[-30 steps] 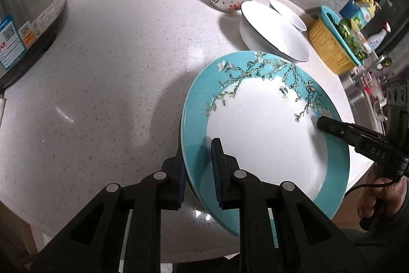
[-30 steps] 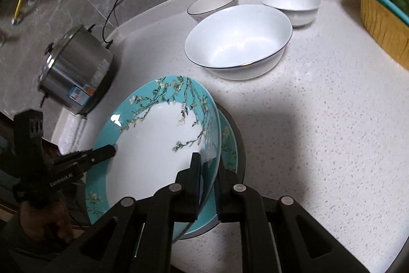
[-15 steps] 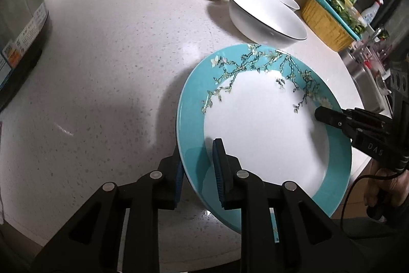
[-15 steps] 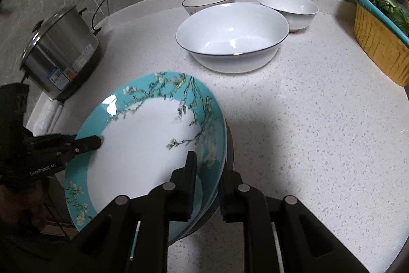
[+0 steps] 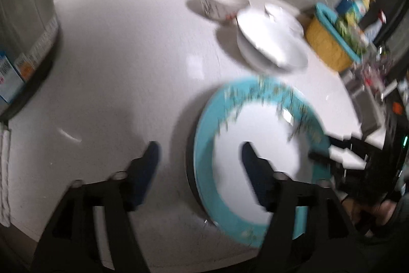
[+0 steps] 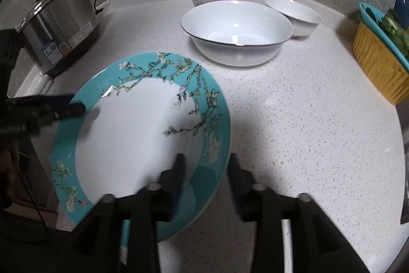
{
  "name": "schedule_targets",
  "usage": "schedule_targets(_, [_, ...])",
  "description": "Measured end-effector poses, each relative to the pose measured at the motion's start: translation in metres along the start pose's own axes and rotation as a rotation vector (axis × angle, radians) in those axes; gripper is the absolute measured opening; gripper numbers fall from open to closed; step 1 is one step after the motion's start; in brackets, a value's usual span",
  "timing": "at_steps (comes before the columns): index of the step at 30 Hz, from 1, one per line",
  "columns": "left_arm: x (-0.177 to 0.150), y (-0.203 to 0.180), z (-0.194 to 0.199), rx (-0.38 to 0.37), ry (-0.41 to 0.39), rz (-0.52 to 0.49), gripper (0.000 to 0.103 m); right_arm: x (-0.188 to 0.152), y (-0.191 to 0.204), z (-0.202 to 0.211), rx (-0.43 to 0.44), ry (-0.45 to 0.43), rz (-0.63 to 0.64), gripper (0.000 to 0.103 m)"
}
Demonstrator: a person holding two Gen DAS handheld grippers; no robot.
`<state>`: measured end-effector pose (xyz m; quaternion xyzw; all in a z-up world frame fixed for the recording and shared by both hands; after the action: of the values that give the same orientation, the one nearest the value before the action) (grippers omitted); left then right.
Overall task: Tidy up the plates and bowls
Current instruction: 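Open both tools to release the second teal plate, then move both tools to the large white bowl and close on its rim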
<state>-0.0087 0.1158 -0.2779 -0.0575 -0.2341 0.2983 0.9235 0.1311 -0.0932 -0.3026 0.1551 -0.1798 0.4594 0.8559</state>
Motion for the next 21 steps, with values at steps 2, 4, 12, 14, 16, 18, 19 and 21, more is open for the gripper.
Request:
schedule_targets(2, [0.022, -0.001, 0.006, -0.018, -0.012, 0.012, 0.086, 0.001, -0.01, 0.012, 0.016, -0.025, -0.027, 0.068])
schedule_targets(4, [0.05, -0.007, 0.006, -0.029, -0.014, 0.002, 0.086, 0.007, -0.026, 0.027, 0.015, -0.056, -0.056, 0.072])
schedule_targets(12, [0.148, -0.059, -0.051, -0.061, 0.078, -0.055, 0.089, 0.098, -0.118, 0.039, 0.148, -0.107, -0.275, 0.084])
schedule_targets(14, [0.161, -0.07, -0.07, -0.044, 0.115, -0.083, 0.089, 0.12, -0.129, 0.023, 0.156, -0.066, -0.276, 0.084])
schedule_targets(16, [0.169, -0.076, -0.092, -0.013, 0.155, -0.09, 0.089, 0.136, -0.139, 0.004, 0.152, -0.027, -0.291, 0.084])
schedule_targets(18, [0.175, -0.078, -0.11, 0.015, 0.187, -0.09, 0.087, 0.142, -0.147, -0.017, 0.165, 0.027, -0.317, 0.083])
schedule_targets(19, [0.177, -0.079, -0.117, 0.021, 0.194, -0.094, 0.087, 0.145, -0.148, -0.023, 0.187, 0.037, -0.333, 0.079])
schedule_targets(21, [0.183, -0.083, -0.126, 0.029, 0.2, -0.11, 0.087, 0.148, -0.148, -0.035, 0.196, 0.061, -0.347, 0.076])
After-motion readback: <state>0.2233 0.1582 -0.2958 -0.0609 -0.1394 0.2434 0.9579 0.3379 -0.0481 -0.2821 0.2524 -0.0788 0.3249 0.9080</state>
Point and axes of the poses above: each gripper's, at about its wrist camera, not at the fingertips, and z roughly against the way its jaws point, y to its left, x to its top, the point moved 6 cm from there along -z, roughly the way its jaws point, and after that the axes turned 4 degrees about y, right-handed, at the moved point
